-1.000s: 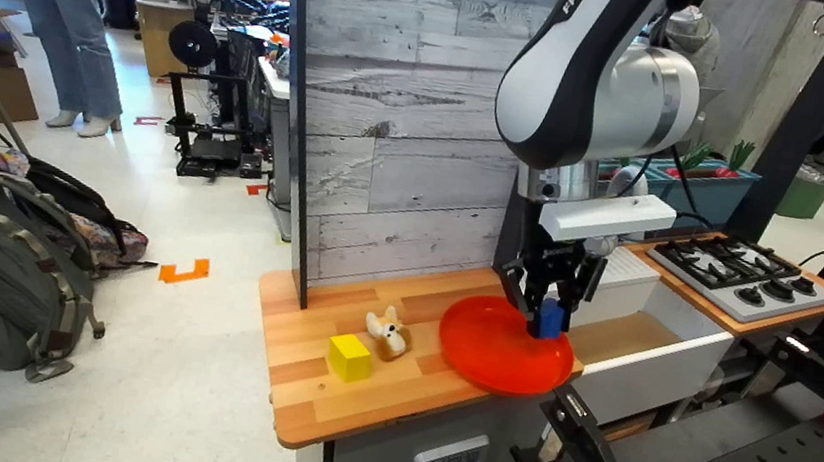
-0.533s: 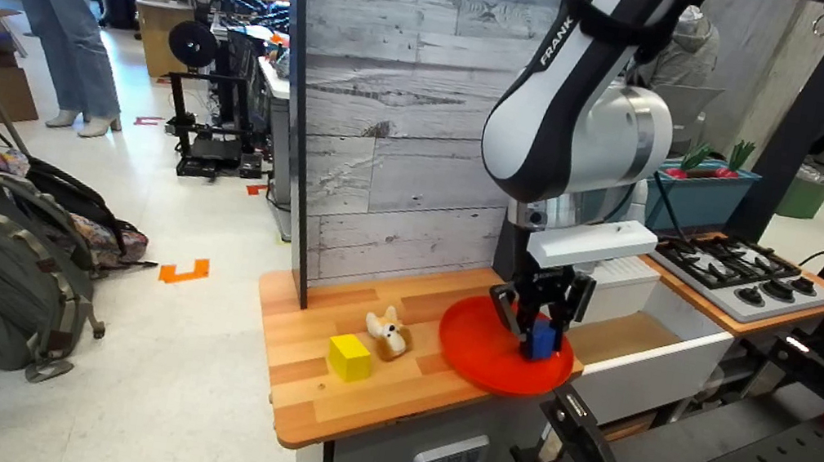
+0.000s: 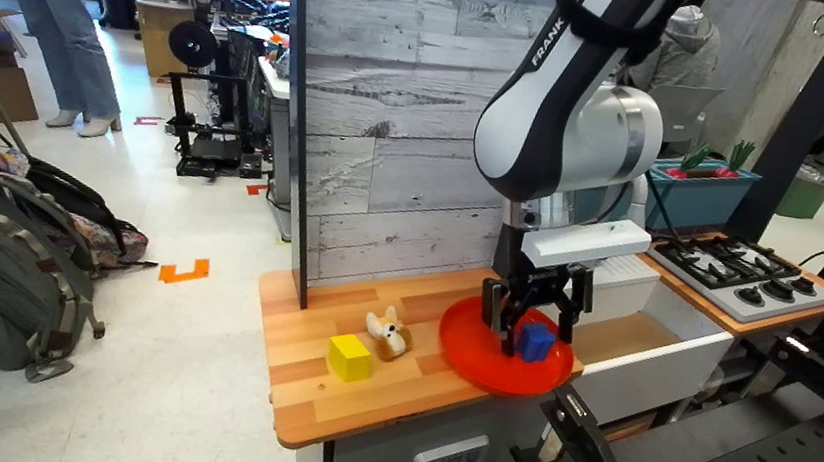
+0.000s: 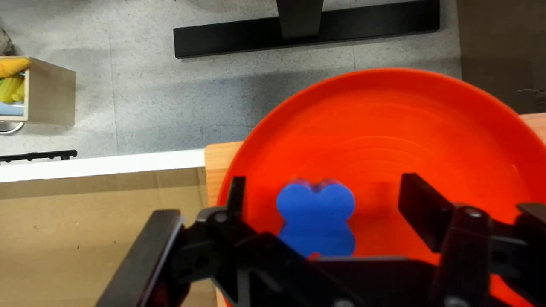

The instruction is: Put the blue block on the orange plate

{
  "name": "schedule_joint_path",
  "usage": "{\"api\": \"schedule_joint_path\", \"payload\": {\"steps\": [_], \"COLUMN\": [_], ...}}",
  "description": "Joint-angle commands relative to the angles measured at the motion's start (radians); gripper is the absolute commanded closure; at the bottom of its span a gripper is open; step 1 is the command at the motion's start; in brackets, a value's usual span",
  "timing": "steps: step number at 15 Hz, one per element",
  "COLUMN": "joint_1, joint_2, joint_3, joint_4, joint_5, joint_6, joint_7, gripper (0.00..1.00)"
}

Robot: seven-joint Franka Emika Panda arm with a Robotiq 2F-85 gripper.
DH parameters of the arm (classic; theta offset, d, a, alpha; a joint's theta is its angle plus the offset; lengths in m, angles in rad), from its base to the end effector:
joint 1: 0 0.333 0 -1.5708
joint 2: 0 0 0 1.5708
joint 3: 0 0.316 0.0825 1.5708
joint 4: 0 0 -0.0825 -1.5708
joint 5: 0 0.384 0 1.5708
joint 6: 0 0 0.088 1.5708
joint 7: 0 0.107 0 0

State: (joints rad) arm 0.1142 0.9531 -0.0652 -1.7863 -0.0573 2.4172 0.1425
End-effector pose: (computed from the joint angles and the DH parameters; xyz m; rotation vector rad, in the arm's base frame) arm 0.5812 0.0264 -0.0006 2.9871 -0.0383 -0.4693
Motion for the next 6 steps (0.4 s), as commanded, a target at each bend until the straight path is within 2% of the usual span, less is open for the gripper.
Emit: {"api": "schedule_joint_path", "payload": {"steps": [1,3,4,6], "joint_1": [0.022,0.018,0.015,0.019], "joint_2": [-0.143,-0.208,-0.104,-0.164], "joint_3": [0.010,0.027,0.018,0.027], "joint_4": [-0.136,-0.200,-0.084,-0.138], "joint_5": [-0.029,-0.035,-0.024,-0.026], "joint_6": [0.021,0.067,0.014,0.033], "joint_7": [-0.018,-0.042,-0.016,-0.022], "gripper": [0.00,0.00,0.00,0.00]}}
